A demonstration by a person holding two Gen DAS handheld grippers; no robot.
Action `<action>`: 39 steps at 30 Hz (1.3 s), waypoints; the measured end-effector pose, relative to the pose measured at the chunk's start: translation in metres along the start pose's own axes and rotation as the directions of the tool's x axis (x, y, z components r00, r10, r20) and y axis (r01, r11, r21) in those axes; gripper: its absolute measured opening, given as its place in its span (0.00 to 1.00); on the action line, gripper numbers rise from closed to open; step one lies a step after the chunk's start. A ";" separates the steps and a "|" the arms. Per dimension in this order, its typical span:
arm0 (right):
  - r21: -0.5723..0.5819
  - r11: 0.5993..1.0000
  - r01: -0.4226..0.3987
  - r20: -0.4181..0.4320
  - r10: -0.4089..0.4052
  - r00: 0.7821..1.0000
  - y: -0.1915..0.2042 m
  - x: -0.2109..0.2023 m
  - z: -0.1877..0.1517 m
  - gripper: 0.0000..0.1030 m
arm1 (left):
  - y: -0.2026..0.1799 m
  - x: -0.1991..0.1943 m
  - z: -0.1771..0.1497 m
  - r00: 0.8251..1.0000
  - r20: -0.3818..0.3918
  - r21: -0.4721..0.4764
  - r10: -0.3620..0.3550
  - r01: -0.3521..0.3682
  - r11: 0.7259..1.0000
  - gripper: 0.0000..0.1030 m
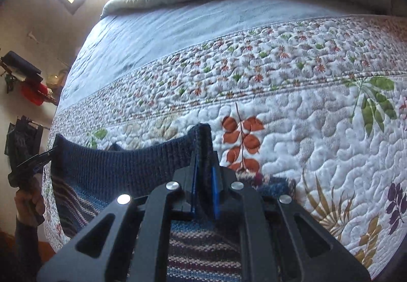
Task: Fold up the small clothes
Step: 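Lay the held hem down over the collar with both grippers, then open both grippers and withdraw them from the folded sweater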
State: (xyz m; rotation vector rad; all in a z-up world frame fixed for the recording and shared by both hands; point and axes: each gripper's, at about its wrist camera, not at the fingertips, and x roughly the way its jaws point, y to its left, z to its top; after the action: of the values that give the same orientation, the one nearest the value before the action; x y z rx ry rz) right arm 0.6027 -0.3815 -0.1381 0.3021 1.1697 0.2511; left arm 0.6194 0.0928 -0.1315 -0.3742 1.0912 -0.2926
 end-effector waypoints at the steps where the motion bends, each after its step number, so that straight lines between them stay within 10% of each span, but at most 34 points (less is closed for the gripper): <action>1: 0.003 1.000 0.002 0.000 -0.002 1.000 -0.001 0.002 0.002 0.08 | -0.002 0.001 0.003 1.000 -0.001 0.000 0.005 -0.005 1.000 0.08; 24: 0.047 0.998 0.045 -0.051 -0.042 0.998 -0.024 0.059 0.007 0.09 | 0.034 0.080 -0.013 0.993 -0.087 -0.058 0.077 -0.082 0.995 0.08; 27: 0.049 0.996 0.070 -0.081 -0.066 0.995 -0.026 0.066 0.003 0.24 | 0.034 0.084 -0.018 0.991 -0.101 -0.058 0.091 -0.097 0.994 0.09; 33: 0.019 1.000 0.004 0.035 -0.005 0.999 -0.024 0.006 -0.020 0.38 | 0.021 0.011 -0.034 0.993 0.069 -0.026 0.096 -0.094 0.995 0.17; 39: 0.049 0.999 0.005 0.043 -0.007 0.999 -0.054 -0.048 -0.105 0.47 | 0.014 -0.059 -0.135 0.990 0.124 0.117 0.073 -0.088 0.989 0.17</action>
State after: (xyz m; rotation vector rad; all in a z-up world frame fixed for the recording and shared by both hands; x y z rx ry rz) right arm 0.4895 -0.4381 -0.1542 0.3454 1.1352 0.2105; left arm 0.4736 0.1090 -0.1454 -0.2346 0.9632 -0.2603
